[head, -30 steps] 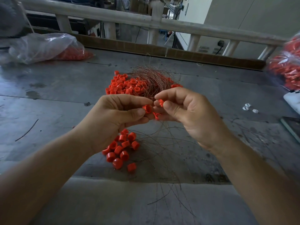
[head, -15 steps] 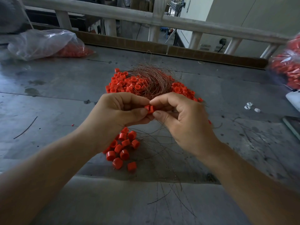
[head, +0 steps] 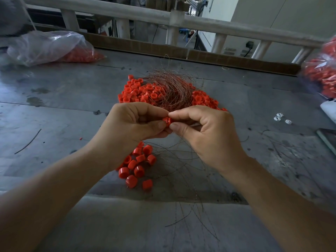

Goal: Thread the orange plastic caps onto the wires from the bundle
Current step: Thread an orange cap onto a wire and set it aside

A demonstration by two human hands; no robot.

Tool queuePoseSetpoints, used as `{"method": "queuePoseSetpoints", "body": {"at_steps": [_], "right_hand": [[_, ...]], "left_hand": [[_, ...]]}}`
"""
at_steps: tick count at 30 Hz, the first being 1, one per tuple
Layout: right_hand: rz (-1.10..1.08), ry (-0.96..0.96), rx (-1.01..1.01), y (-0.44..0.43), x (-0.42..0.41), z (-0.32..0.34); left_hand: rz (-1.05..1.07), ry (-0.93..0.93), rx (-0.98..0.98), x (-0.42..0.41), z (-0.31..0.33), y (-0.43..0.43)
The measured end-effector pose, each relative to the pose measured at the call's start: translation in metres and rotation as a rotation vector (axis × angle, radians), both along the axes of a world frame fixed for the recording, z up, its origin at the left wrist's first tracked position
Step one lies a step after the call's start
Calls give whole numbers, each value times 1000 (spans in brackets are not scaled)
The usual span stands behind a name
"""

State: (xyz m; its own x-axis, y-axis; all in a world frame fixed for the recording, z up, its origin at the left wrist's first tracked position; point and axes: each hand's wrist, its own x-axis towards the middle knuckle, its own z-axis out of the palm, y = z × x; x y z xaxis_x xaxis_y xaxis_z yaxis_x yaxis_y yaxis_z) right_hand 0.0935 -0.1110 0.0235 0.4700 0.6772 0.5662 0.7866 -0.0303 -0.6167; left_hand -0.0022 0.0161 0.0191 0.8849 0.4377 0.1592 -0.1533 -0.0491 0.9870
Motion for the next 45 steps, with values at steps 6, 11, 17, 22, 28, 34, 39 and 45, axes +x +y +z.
{"method": "queuePoseSetpoints", "body": {"at_steps": [6, 11, 17, 22, 28, 34, 39, 45], "right_hand": [[10, 6, 5, 1, 2, -3], [28, -1, 24, 0, 1, -3], [16, -67, 59, -1, -3, -2], [17, -56, 74, -1, -3, -1], [69, -53, 41, -1, 3, 2], [113, 49, 21, -3, 4, 3], [205, 61, -183, -3, 3, 7], [203, -6, -222, -3, 1, 9]], "left_hand": [[13, 13, 31, -2, 1, -1], [-15, 40, -31, -3, 2, -1], [-78, 51, -62, -5, 3, -1], [-113, 44, -126, -5, 3, -1], [-161, 53, -192, -3, 2, 4], [-239, 31, -169, -5, 2, 6], [-399, 40, -186, -8, 2, 15], [-356, -1, -110, -8, 2, 9]]}}
